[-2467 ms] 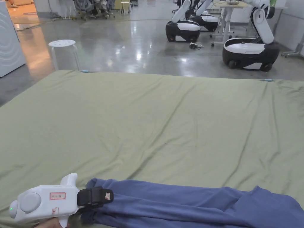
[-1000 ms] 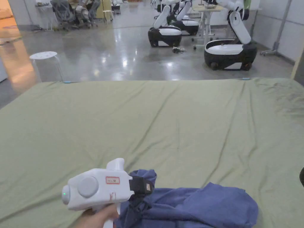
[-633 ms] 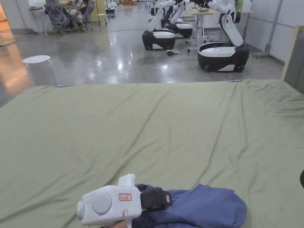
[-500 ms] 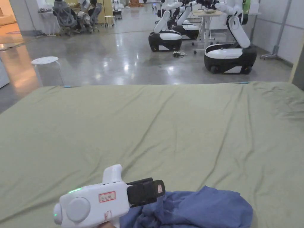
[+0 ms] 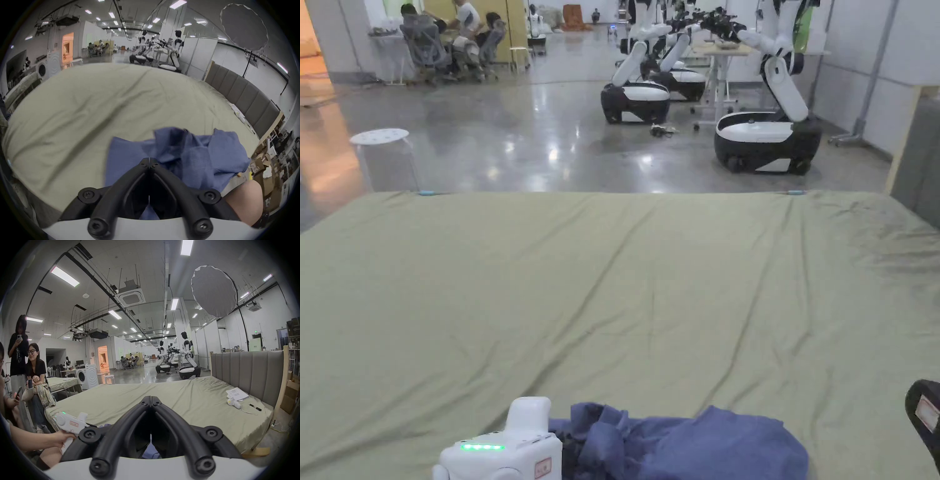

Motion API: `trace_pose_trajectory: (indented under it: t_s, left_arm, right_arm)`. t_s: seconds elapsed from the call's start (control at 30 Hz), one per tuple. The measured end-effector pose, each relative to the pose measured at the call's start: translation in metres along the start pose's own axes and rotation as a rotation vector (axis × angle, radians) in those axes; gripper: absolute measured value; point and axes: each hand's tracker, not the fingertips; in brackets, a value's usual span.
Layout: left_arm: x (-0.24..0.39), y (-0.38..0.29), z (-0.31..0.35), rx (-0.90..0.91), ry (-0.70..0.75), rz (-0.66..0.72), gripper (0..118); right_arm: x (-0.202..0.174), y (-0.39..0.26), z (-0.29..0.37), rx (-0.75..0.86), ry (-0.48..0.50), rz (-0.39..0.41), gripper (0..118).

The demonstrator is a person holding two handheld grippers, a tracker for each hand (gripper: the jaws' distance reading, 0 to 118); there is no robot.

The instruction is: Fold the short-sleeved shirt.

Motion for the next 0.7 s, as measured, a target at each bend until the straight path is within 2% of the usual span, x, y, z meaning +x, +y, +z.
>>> trace_pose_trajectory:
  t_s: [0.13, 0.27, 0.43, 0.57, 0.67, 0.7]
  left_arm:
    - [0.048, -0.002, -0.008, 0.016, -0.069, -0.096, 0]
    - [0.096, -0.007, -0.032, -0.061, -0.157, -0.144, 0]
    - [0.114, -0.009, -0.047, -0.092, -0.224, -0.108, 0]
    - [0.095, 0.021, 0.006, 0.024, -0.301, -0.087, 0]
    - [0.059, 0.041, 0.092, 0.259, -0.334, -0.100, 0]
    - [0.043, 0.040, 0.125, 0.359, -0.305, -0.102, 0]
  right_arm:
    - [0.007, 0.000, 0.004, -0.009, -0.028, 0.012, 0]
    - [0.011, -0.004, 0.006, -0.025, -0.046, -0.016, 0]
    - [0.012, -0.005, 0.011, -0.028, -0.057, -0.029, 0]
    - [0.013, -0.003, 0.011, -0.026, -0.058, -0.016, 0]
    - [0.014, -0.002, 0.006, -0.020, -0.050, -0.027, 0]
    - [0.012, -0.002, 0.004, -0.014, -0.048, -0.025, 0]
